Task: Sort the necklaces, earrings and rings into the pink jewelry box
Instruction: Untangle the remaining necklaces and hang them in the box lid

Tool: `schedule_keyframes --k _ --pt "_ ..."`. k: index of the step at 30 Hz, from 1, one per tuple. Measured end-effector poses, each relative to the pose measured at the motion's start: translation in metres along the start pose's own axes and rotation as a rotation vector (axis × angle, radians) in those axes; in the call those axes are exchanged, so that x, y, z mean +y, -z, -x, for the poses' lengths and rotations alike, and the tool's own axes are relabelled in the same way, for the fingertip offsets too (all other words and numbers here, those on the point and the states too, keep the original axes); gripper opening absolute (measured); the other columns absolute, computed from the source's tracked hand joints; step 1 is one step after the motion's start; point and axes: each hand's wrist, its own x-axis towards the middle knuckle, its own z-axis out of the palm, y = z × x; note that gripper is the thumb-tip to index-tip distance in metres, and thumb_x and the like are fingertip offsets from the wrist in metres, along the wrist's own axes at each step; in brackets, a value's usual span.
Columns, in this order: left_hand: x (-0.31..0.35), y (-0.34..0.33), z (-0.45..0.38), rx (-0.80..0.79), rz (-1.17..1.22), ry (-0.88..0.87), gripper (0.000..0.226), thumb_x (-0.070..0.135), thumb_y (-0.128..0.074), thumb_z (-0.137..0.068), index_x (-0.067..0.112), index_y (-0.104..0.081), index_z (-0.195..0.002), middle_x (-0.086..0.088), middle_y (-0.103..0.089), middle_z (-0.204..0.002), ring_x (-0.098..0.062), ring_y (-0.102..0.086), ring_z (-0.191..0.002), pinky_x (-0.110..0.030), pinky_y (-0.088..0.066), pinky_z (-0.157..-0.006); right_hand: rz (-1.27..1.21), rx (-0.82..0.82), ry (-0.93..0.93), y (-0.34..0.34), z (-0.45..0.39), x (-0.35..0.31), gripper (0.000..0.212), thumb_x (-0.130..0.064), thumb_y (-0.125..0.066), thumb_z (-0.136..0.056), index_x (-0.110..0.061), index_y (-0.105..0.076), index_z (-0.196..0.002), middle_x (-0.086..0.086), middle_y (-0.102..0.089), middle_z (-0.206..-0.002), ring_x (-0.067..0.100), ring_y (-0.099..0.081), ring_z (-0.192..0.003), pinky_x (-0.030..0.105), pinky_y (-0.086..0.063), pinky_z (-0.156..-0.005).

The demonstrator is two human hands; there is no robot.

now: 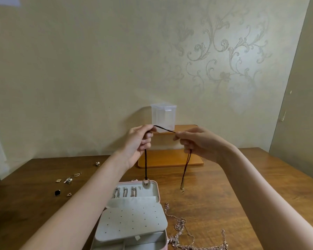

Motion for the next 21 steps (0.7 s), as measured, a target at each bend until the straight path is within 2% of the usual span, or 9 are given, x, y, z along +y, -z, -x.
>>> schedule_keyframes --k 3,8,10,13,17,21 --pt "-0.003 0.009 0.003 0.021 -0.069 0.027 0.02 0.015 -0.051 -0.092 0.008 -0.059 -0.076 0.005 -0.041 -0.054 -0.002 -0.03 -0.042 -0.012 -0.022 -0.035 -0.051 0.124 0.06 0.006 0.0 -0.004 0.023 -0.02 -0.052 -0.093 -0.002 -0.066 -0.091 -0.008 -0.039 -0.052 0.006 -0.03 -0.048 0.019 -0.027 -0.047" --pt "-0.013 0.001 0.007 -0.1 -0.147 0.087 0.025 0.019 -0.047 -0.095 0.007 -0.063 -0.08 0.004 -0.043 -0.057 -0.006 -0.033 -0.048 -0.016 -0.029 -0.042 0.012 0.251 0.217 0.001 -0.002 -0.015 0.022 -0.021 -0.051 -0.095 -0.006 -0.067 -0.088 -0.006 -0.035 -0.053 0.006 -0.026 -0.045 0.016 -0.02 -0.04" --pt "-0.014 -0.004 0.006 -0.138 -0.147 0.055 0.026 0.021 -0.048 -0.095 0.007 -0.067 -0.083 0.005 -0.047 -0.058 -0.005 -0.038 -0.05 -0.017 -0.034 -0.048 0.048 0.241 0.215 -0.003 -0.003 -0.017 0.023 -0.021 -0.051 -0.095 -0.006 -0.067 -0.088 -0.005 -0.035 -0.052 0.006 -0.026 -0.044 0.016 -0.02 -0.039" --pt "-0.011 -0.011 0.004 -0.108 -0.164 -0.021 0.023 0.02 -0.051 -0.093 0.011 -0.07 -0.084 0.007 -0.049 -0.059 -0.003 -0.042 -0.053 -0.018 -0.04 -0.056 0.073 0.212 0.202 -0.007 -0.004 -0.015 0.023 -0.023 -0.051 -0.095 -0.008 -0.067 -0.087 -0.005 -0.037 -0.052 0.004 -0.028 -0.041 0.015 -0.022 -0.038" --pt "-0.004 -0.016 0.004 -0.077 -0.045 -0.059 0.022 0.016 -0.05 -0.094 0.009 -0.068 -0.084 0.003 -0.049 -0.065 -0.006 -0.045 -0.058 -0.021 -0.043 -0.064 0.12 0.132 0.166 -0.009 -0.002 -0.009 0.024 -0.023 -0.05 -0.095 -0.009 -0.067 -0.086 -0.007 -0.041 -0.052 0.003 -0.031 -0.041 0.014 -0.025 -0.039" --pt "-0.001 -0.02 0.006 -0.114 -0.018 -0.06 0.017 0.015 -0.052 -0.093 0.008 -0.067 -0.089 0.001 -0.055 -0.069 -0.006 -0.052 -0.063 -0.02 -0.049 -0.068 0.12 0.027 0.138 -0.015 0.0 -0.005 0.025 -0.021 -0.048 -0.096 -0.007 -0.067 -0.087 -0.003 -0.05 -0.062 0.005 -0.04 -0.051 0.016 -0.033 -0.047"
